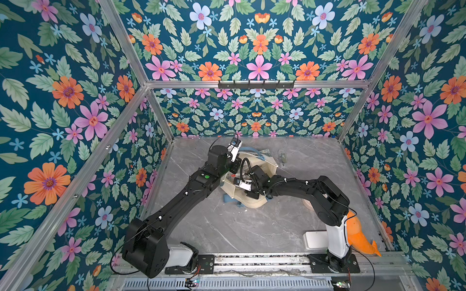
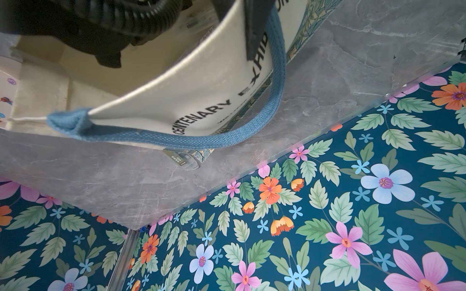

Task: Take out the compass set from the canvas bag
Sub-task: Pick up the compass set from the canvas bag.

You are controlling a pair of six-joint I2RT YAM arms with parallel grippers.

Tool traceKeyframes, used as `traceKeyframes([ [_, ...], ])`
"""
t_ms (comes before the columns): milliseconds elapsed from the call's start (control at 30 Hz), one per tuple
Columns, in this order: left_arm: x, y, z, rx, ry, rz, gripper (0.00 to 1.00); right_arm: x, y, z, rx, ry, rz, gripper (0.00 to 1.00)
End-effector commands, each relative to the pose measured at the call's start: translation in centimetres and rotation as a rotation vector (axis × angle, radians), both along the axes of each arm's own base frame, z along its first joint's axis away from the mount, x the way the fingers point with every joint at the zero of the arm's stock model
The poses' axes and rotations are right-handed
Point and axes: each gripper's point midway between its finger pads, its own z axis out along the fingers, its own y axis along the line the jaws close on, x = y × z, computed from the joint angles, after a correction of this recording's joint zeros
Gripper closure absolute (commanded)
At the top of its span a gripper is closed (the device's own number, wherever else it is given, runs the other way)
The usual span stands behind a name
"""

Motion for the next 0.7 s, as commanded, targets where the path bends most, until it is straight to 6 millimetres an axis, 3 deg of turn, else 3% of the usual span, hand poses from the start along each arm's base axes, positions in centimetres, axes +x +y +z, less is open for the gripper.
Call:
traceKeyframes([
  [0, 0.1, -0.2, 0.6, -0.025, -0.014, -0.003, 1.0, -0.3, 0.3, 0.4, 0.01, 0.021, 0.008, 0.75],
  [367, 0.1, 0.2, 1.0, -0.02, -0.024, 0.013, 1.0, -1.6, -0.9, 3.7, 0.004, 0.069, -0.048, 0.91],
  [667, 0.1, 0.3, 1.4, -0.032, -0.026, 0.023, 1.0, -4.9, -5.6, 6.1, -0.013, 0.157, -0.235, 0.93],
])
